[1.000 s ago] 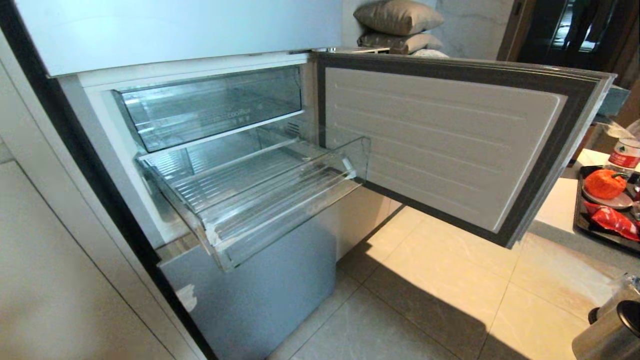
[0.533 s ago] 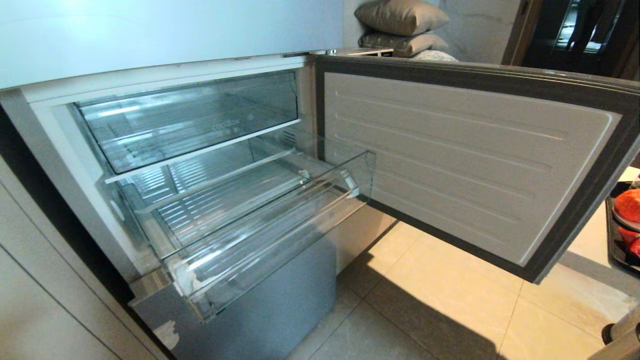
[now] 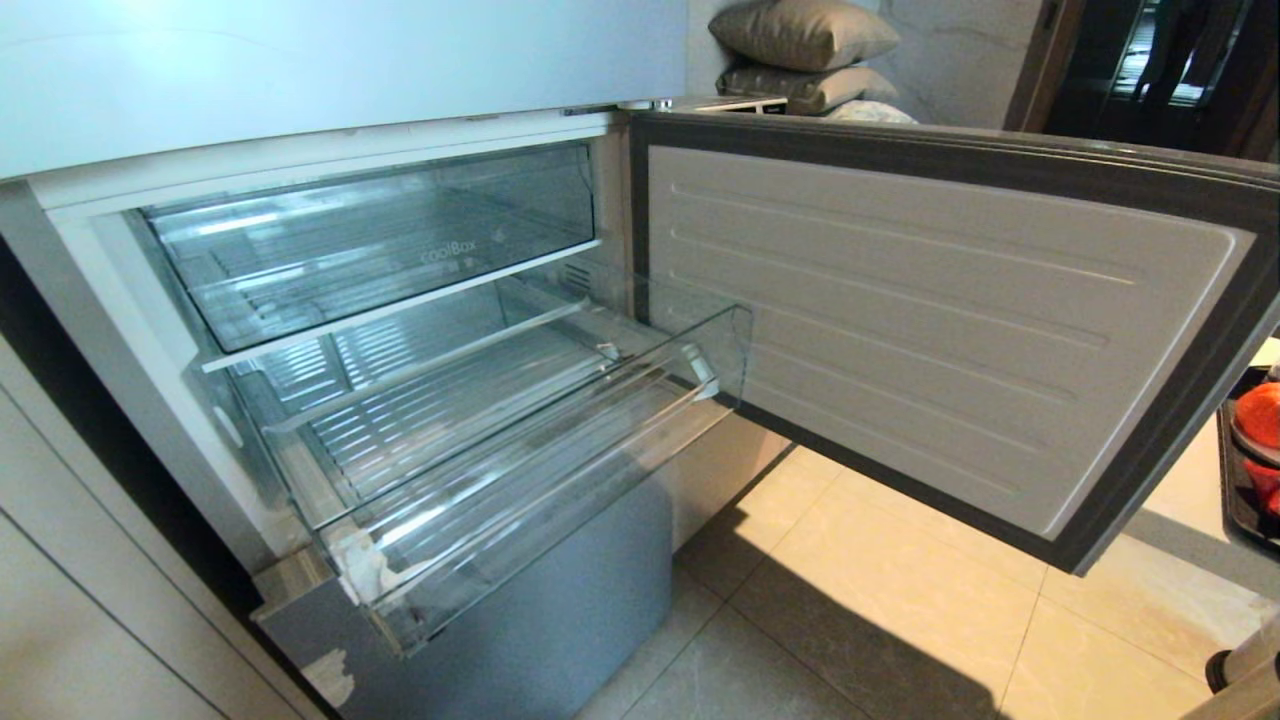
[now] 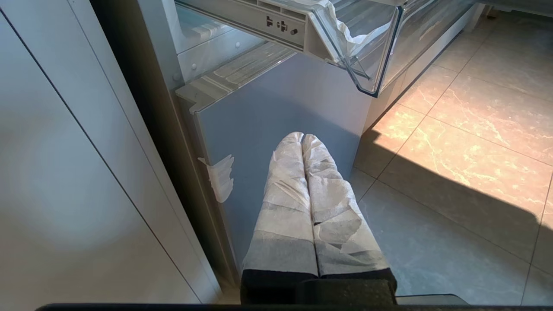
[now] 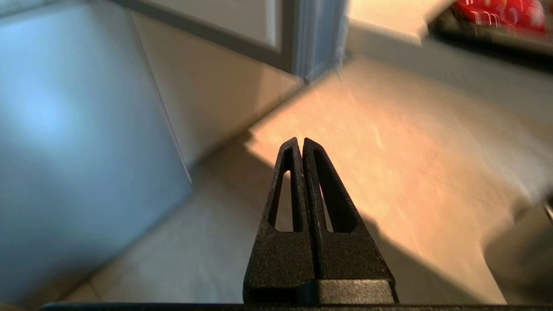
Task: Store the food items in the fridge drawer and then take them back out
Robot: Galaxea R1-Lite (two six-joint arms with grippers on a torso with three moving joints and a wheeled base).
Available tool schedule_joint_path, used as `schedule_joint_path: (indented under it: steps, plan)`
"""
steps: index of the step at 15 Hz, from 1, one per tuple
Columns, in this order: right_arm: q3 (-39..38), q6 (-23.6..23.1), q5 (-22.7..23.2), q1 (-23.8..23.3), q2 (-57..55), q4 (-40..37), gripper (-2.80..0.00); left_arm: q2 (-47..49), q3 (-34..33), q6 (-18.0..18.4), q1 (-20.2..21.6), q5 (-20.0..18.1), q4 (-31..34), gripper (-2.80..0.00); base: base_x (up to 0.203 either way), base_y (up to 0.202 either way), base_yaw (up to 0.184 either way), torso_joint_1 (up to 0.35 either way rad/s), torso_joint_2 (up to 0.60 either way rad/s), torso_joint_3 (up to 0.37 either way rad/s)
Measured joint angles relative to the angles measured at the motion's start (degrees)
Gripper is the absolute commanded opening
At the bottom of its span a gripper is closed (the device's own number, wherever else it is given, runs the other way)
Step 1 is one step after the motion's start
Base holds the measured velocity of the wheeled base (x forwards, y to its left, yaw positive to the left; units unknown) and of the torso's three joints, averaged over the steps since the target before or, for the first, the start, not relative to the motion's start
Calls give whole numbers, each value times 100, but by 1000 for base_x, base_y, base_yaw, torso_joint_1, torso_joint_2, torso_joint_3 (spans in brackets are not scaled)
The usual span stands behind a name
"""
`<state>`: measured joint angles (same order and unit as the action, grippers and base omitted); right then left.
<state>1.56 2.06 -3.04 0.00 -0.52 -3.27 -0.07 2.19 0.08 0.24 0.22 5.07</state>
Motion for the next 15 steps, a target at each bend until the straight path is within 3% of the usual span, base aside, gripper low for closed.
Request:
schedule_joint_path:
  steps: [5, 6, 9, 10, 13, 15]
  plan:
    - [1566, 377, -1037, -29, -1476, -532, -280, 0, 0, 2, 0, 0, 0, -280, 0, 0, 0, 0, 0, 0]
    - [1855, 602, -1181, -98, -1936, -545, 0, 0, 1, 2, 0, 0, 0, -280, 0, 0, 0, 0, 0, 0]
    - [2463, 1128, -1198, -856, -3365, -254, 0, 0, 1, 2, 0, 0, 0, -280, 0, 0, 0, 0, 0, 0]
    - [2601, 1188, -1103, -1423, -3782, -40, 0, 0, 1, 2, 0, 2, 0, -280, 0, 0, 0, 0, 0, 0]
    - [2988, 1188, -406, -3723, -5045, 739, 0, 0, 1, 2, 0, 0, 0, -280, 0, 0, 0, 0, 0, 0]
    - [3299, 1133, 219, -4793, -5890, 1272, 0, 0, 0, 2, 0, 0, 0, -280, 0, 0, 0, 0, 0, 0]
